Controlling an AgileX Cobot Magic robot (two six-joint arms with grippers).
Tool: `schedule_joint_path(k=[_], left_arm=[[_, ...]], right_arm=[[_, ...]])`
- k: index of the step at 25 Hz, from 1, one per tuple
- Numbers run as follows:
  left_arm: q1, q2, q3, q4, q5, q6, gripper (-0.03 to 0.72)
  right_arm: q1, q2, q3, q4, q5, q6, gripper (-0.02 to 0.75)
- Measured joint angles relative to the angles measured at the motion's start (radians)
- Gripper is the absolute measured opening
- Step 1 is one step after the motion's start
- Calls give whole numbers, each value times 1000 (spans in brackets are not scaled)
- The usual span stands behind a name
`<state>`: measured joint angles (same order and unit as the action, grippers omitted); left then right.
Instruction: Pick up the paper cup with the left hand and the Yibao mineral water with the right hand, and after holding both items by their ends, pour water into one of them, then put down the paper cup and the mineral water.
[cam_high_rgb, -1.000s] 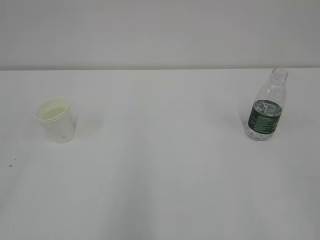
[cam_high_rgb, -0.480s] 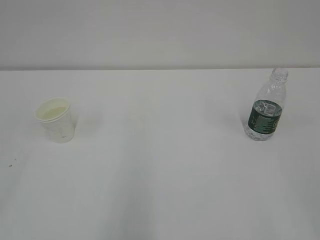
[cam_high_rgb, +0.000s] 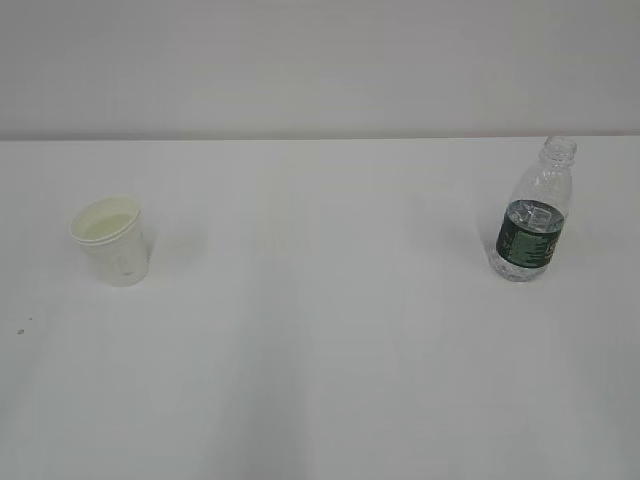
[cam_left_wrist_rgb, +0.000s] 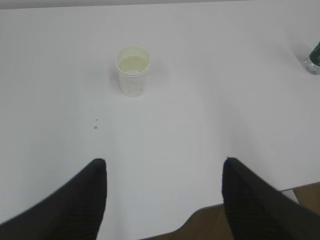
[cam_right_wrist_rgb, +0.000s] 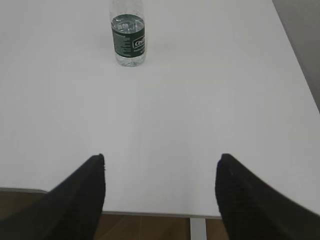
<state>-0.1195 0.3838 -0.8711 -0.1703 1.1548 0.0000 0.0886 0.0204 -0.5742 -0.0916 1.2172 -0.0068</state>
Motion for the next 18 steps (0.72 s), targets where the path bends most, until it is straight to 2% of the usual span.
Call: schedule_joint_path(k=[18], left_arm=[[0,0,0,1,2,0,501]], right_arm=[[0,0,66,0,-62,0,519]])
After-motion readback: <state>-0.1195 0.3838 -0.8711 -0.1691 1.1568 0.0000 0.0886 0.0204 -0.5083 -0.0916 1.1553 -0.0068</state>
